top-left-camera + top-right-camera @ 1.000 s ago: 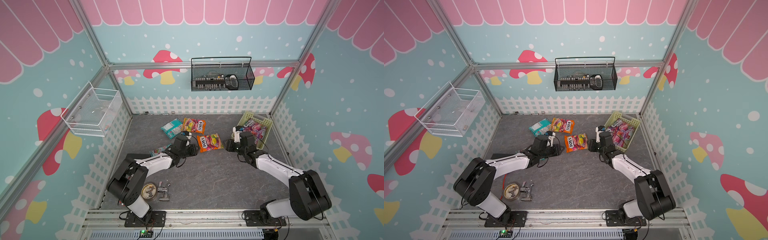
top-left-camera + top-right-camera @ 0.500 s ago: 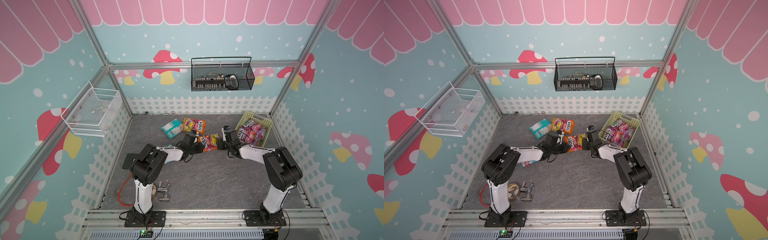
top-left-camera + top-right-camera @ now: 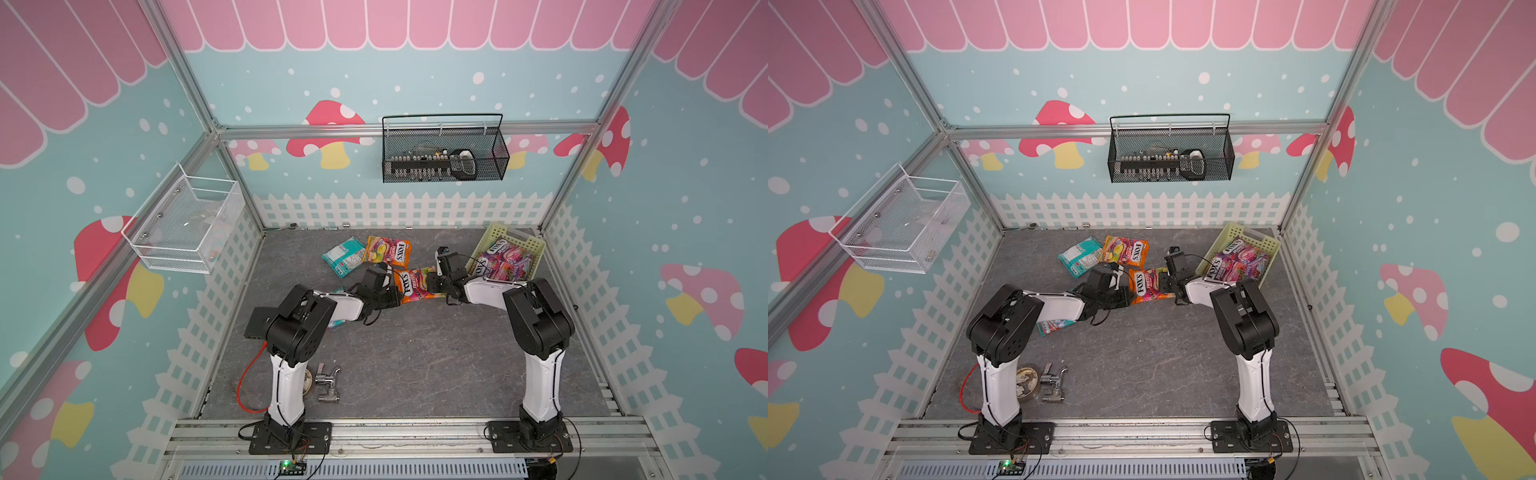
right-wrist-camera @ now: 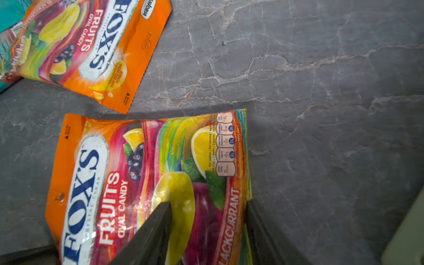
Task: Put the candies in the basket
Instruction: Pick up the candy at the center of the board.
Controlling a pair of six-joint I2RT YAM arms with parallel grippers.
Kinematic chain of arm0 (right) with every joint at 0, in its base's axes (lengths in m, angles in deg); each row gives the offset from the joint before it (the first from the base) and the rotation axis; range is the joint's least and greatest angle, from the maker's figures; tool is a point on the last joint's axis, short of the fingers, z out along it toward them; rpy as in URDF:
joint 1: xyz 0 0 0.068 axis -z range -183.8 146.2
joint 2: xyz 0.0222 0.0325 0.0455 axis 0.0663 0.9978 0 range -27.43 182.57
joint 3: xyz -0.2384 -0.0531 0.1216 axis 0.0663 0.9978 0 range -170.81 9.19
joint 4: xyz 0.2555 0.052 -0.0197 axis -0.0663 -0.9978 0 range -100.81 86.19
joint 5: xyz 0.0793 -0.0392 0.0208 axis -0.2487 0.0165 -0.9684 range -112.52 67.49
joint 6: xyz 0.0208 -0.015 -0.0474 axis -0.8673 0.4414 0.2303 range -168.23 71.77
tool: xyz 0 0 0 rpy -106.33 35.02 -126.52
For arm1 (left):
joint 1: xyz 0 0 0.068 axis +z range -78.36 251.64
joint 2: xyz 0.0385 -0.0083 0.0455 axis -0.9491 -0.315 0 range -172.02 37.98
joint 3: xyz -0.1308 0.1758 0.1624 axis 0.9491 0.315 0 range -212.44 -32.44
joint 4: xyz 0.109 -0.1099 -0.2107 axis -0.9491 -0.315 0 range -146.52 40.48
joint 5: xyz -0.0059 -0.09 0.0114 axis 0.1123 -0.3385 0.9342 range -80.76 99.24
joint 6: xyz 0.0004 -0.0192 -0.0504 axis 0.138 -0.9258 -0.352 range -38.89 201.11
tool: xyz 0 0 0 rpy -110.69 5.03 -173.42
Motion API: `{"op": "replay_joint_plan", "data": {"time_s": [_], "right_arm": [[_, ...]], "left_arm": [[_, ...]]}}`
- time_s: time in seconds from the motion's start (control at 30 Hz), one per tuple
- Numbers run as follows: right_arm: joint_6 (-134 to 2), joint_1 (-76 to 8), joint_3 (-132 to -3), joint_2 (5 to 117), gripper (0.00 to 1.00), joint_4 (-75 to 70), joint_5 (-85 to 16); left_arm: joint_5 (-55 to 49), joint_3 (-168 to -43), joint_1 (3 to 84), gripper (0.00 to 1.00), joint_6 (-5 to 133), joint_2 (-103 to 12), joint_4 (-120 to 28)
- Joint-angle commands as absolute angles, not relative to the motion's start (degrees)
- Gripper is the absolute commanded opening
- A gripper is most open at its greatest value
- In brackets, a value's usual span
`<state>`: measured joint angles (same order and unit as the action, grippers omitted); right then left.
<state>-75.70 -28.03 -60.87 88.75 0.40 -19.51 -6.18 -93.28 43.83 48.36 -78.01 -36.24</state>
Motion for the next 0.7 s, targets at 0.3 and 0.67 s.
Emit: {"op": "replay_joint_plan", "data": {"time_s": [0.3,0.67], "right_arm": [[-78.0,-27.4,-59.0,90.3,0.44,4.0,-30.4],[-74.5,-27.3,-54.9,76.7,0.0,8.2,-32.9]], "left_arm": [[-3.9,-91.6,45.0,0.16,49.4,-81.6,-41.2],[-6.3,-86.8,44.8,0.17,45.4,-75.3,-38.3]]}}
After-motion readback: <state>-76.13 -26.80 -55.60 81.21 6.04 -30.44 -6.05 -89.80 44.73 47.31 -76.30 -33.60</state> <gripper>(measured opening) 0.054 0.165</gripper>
